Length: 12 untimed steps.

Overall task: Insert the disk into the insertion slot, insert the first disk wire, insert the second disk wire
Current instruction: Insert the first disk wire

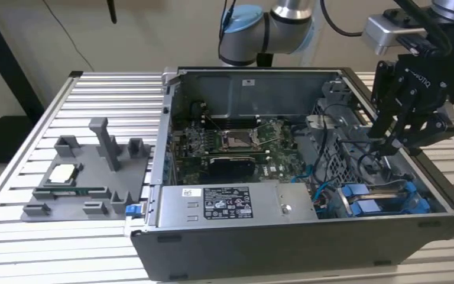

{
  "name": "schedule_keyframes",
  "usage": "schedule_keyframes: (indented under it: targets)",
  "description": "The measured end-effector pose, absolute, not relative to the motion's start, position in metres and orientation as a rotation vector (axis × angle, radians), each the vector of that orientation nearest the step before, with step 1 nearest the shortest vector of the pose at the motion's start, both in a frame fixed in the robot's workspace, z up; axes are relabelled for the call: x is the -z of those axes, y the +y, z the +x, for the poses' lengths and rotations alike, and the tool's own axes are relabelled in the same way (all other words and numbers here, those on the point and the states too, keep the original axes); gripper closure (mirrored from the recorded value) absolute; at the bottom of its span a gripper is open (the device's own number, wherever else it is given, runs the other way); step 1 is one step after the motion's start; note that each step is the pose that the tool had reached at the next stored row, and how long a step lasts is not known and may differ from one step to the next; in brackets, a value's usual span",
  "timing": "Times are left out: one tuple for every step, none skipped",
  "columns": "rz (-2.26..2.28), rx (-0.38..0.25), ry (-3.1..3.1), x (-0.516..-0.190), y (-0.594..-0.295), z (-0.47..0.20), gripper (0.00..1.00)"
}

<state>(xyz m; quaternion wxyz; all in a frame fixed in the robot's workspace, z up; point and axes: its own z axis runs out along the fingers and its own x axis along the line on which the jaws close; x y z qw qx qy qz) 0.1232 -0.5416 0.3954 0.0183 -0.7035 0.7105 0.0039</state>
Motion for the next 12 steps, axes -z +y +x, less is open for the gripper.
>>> schedule_keyframes:
  targets:
    - [-2.185,-0.006,2.200,-0.3948,-0.5412,0.1232,0.58]
    - [-2.185,0.000,2.195,-0.3939,-0.5408,0.1232,0.58]
    - [-2.185,0.005,2.190,-0.3928,-0.5404,0.1232,0.58]
    - [-2.185,0.009,2.186,-0.3916,-0.5401,0.1232,0.58]
    - [-2.185,0.013,2.183,-0.3907,-0.5397,0.1230,0.58]
    - [-2.184,0.016,2.180,-0.3899,-0.5392,0.1228,0.58]
    - [-2.183,0.018,2.179,-0.3890,-0.5386,0.1225,0.58]
    - [-2.183,0.019,2.178,-0.3886,-0.5381,0.1224,0.58]
    - [-2.183,0.019,2.177,-0.3884,-0.5375,0.1222,0.58]
    - [-2.182,0.019,2.177,-0.3882,-0.5370,0.1221,0.61]
    - [-2.182,0.018,2.177,-0.3882,-0.5366,0.1221,0.61]
    - [-2.182,0.018,2.176,-0.3882,-0.5365,0.1219,0.67]
